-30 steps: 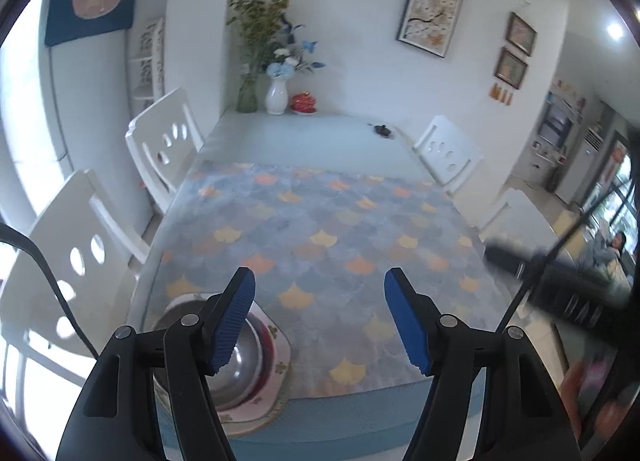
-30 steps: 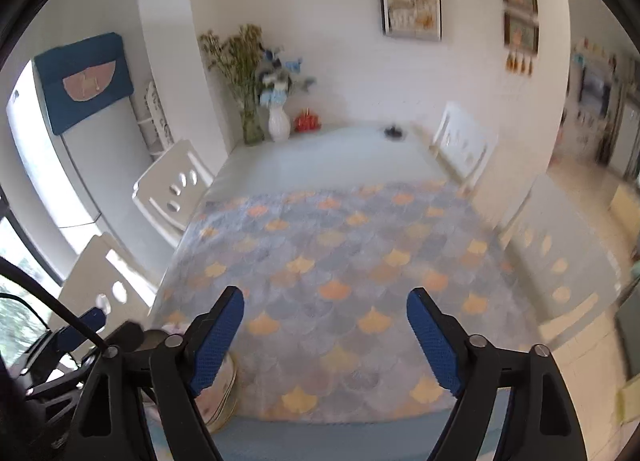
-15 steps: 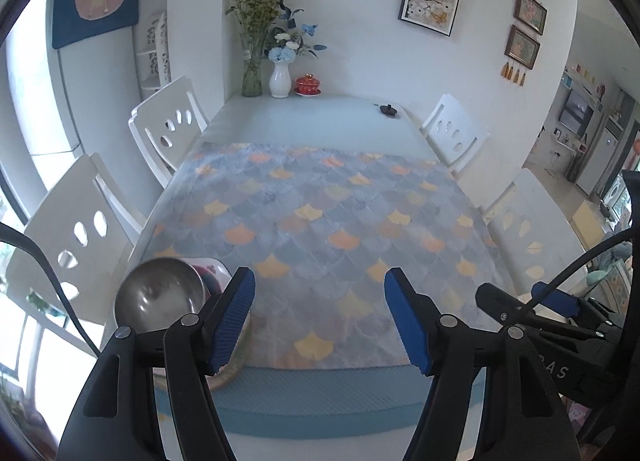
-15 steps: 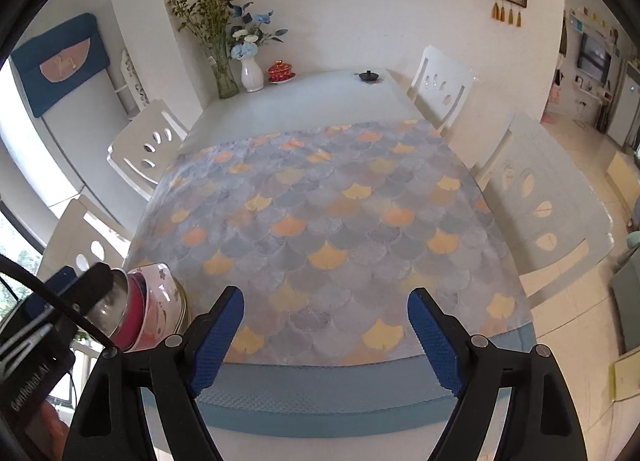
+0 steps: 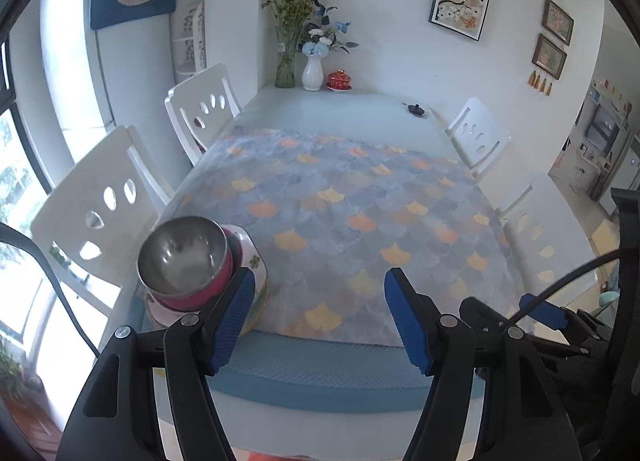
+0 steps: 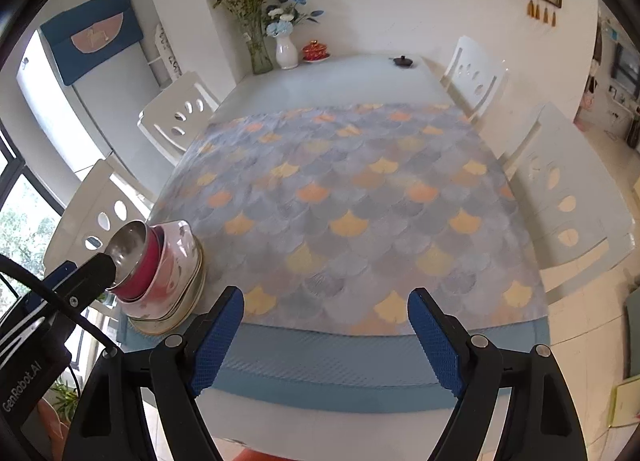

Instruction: Organize plates and bowls

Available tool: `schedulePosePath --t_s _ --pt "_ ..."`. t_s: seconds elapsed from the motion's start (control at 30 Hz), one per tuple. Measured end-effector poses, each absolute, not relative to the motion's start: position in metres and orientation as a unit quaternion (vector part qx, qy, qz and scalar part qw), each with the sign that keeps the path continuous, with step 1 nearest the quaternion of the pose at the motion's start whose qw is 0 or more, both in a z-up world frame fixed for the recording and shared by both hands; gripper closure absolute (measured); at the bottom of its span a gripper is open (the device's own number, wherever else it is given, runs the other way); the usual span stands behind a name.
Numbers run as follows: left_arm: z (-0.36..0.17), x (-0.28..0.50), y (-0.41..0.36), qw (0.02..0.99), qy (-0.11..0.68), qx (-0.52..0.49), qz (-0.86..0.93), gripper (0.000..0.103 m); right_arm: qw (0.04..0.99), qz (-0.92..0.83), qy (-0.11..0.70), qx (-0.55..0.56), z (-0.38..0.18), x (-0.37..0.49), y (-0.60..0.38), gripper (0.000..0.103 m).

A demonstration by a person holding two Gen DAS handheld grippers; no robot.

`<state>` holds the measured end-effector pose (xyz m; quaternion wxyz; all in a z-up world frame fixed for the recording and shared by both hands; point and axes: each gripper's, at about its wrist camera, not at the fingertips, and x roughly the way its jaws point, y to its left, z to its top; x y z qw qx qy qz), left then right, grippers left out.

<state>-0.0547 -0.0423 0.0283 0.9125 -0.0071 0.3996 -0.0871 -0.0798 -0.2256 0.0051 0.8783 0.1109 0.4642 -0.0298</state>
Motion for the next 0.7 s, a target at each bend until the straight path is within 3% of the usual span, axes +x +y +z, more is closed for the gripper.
schedulePosePath --t_s 0.7 --pt "0.01 0.023 -0.031 0.888 0.43 -0.018 -0.16 0.033 0.873 -0.09 0.467 0.11 0.005 -0.03 -0.2 0.02"
